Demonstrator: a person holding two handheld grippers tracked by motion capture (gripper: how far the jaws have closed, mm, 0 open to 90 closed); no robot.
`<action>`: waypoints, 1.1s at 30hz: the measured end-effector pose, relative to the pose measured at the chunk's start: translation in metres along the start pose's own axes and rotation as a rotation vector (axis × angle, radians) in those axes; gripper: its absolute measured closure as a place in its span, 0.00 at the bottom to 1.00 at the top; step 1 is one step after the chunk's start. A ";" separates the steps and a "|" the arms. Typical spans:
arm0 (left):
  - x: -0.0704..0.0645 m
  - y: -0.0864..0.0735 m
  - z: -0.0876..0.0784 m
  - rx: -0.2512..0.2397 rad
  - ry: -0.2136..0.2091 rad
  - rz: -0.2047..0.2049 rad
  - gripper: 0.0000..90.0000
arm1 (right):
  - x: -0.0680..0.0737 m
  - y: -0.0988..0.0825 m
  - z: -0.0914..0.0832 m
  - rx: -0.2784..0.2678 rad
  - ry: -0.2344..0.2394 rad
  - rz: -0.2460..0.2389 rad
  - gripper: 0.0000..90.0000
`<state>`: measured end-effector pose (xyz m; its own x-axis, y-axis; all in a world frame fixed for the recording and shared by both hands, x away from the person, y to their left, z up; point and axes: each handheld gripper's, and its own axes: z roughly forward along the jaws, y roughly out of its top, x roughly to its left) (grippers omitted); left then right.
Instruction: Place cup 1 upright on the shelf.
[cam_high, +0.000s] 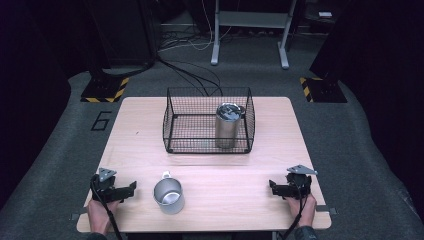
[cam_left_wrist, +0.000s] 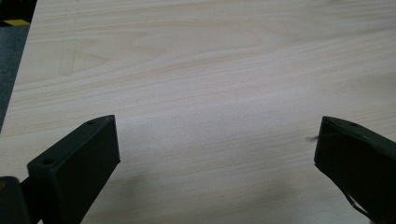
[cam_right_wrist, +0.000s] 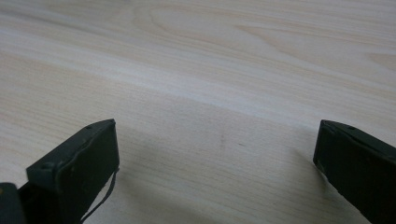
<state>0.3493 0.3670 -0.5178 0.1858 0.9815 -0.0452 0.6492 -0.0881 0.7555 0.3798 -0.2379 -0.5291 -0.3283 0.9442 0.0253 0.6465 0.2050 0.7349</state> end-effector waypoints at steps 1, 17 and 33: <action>0.001 0.002 -0.003 -0.001 -0.014 -0.014 0.00 | 0.001 0.000 0.001 0.007 -0.008 -0.011 0.00; -0.026 0.030 -0.063 -0.063 -0.088 0.006 0.00 | 0.004 0.001 0.002 0.026 -0.027 0.005 0.00; -0.079 0.033 -0.090 -0.127 -0.186 0.050 0.00 | 0.003 0.001 0.003 0.021 -0.036 -0.007 0.00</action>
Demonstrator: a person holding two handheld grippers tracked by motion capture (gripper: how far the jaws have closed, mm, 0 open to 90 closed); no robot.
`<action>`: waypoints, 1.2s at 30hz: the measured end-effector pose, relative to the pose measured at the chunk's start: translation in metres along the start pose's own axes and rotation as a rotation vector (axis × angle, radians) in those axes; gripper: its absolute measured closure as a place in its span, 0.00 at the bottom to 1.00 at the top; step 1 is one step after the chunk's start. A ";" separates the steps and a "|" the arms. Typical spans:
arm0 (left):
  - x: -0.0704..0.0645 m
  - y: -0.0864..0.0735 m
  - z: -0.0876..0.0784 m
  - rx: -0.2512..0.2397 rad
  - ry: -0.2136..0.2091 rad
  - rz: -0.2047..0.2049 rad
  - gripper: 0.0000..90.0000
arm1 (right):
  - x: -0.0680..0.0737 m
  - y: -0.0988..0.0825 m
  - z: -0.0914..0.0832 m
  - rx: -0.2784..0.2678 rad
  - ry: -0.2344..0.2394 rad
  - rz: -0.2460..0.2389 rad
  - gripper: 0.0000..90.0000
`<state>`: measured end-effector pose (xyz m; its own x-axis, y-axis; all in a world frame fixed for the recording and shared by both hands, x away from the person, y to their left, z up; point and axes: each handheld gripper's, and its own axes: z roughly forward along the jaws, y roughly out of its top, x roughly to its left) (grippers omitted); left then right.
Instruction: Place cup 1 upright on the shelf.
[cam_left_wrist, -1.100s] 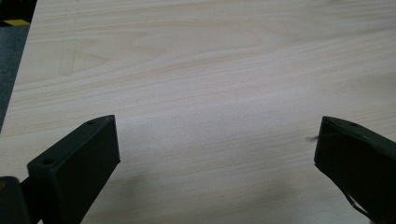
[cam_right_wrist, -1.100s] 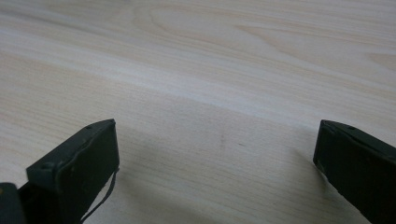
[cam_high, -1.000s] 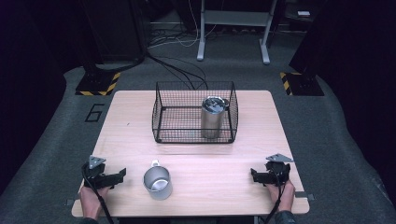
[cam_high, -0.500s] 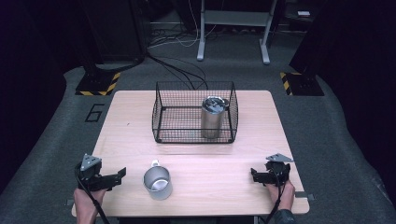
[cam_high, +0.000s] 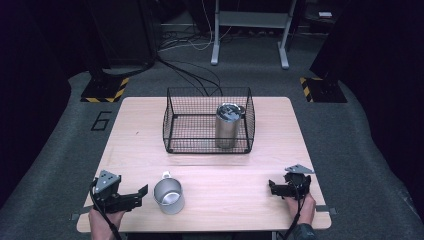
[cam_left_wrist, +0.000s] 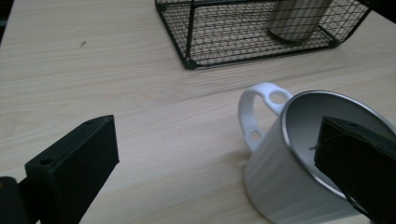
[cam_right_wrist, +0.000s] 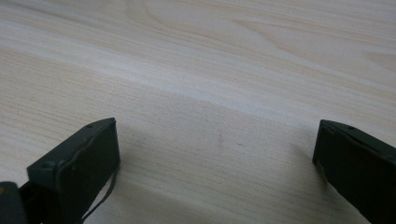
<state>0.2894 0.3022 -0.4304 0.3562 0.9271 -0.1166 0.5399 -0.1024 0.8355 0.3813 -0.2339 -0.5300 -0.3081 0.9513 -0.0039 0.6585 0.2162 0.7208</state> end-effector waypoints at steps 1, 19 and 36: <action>-0.003 0.000 0.000 -0.003 -0.007 0.003 0.00 | 0.000 0.000 0.000 0.000 0.000 -0.001 0.00; -0.057 0.002 0.028 0.025 -0.081 0.078 0.00 | 0.001 0.000 0.000 0.001 0.004 0.009 0.02; -0.073 -0.007 0.043 0.037 -0.080 0.082 0.00 | -0.001 0.000 0.000 -0.006 -0.001 -0.014 0.02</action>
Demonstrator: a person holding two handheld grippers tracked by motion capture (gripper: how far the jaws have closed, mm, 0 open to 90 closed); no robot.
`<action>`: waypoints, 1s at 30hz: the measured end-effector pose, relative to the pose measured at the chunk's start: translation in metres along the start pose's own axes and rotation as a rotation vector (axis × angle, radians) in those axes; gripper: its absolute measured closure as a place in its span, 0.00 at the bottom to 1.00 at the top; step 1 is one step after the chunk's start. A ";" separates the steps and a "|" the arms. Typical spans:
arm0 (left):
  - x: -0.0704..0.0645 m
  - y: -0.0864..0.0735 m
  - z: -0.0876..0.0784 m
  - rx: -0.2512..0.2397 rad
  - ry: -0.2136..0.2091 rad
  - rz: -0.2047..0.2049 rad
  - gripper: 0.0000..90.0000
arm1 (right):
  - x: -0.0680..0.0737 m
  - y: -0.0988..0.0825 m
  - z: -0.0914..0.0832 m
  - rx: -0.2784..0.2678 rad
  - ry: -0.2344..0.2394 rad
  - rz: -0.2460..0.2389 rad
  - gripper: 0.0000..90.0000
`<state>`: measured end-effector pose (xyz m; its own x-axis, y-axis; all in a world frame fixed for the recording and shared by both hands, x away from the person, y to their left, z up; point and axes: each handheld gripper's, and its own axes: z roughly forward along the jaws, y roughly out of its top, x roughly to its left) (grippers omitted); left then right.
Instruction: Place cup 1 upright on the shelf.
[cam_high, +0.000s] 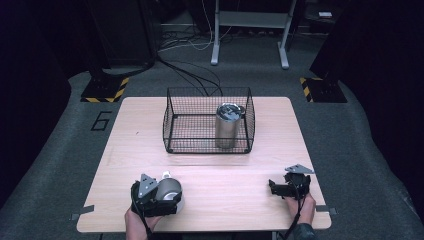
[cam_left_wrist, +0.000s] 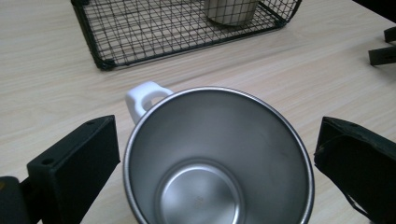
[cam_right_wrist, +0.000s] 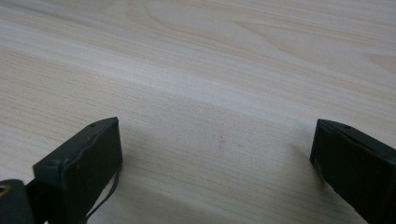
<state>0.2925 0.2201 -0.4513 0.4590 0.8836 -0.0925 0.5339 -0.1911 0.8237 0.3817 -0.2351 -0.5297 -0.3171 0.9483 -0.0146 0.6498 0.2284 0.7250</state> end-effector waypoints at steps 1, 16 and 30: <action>-0.001 0.000 0.001 0.000 -0.001 0.005 0.00 | 0.002 0.000 0.000 0.006 0.003 0.022 0.02; -0.001 -0.008 0.017 0.042 0.032 0.016 0.06 | 0.001 0.000 0.000 0.005 0.003 0.019 0.02; -0.001 -0.008 0.017 0.035 0.030 0.025 0.07 | 0.000 0.000 0.001 0.001 0.010 0.005 0.02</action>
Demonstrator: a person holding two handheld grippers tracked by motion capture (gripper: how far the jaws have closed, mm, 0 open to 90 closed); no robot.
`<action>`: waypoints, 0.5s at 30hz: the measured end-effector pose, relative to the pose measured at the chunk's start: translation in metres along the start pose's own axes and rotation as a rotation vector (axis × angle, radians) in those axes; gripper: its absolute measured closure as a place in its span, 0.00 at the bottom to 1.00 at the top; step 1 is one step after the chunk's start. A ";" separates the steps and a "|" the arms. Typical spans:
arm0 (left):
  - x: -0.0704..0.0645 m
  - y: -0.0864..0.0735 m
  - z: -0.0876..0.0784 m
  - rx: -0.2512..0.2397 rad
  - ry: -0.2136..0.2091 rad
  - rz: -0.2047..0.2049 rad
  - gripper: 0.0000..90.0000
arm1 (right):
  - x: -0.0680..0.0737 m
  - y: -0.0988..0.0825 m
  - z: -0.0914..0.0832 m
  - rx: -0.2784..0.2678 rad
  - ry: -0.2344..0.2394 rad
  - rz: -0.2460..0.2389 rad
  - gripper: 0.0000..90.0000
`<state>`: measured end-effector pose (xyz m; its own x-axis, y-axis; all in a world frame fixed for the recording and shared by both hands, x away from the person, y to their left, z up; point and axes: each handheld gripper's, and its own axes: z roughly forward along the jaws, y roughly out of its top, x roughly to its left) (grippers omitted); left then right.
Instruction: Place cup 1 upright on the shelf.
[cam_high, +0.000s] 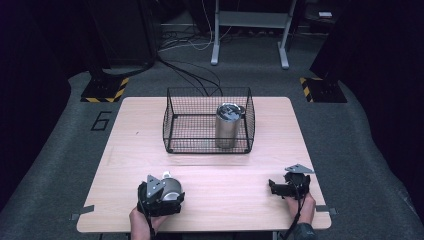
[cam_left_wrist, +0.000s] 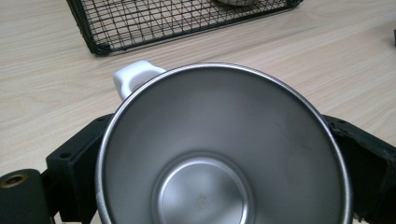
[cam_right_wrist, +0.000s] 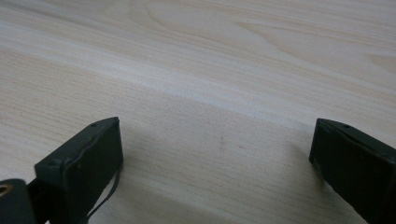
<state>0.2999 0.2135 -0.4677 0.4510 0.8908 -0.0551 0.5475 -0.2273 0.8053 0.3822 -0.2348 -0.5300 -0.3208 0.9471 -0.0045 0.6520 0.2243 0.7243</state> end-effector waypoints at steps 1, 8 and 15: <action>0.001 0.000 0.000 -0.001 -0.004 -0.002 0.07 | 0.000 0.000 0.000 0.000 0.000 0.000 0.02; 0.006 0.004 -0.005 -0.018 -0.027 0.012 0.07 | 0.000 0.000 0.000 -0.002 0.001 -0.001 0.02; 0.010 0.010 -0.011 -0.020 -0.045 0.026 0.07 | 0.000 0.000 0.000 -0.001 0.001 -0.001 0.02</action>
<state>0.3023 0.2245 -0.4538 0.4963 0.8661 -0.0603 0.5216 -0.2419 0.8182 0.3825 -0.2348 -0.5301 -0.3223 0.9466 -0.0050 0.6506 0.2254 0.7252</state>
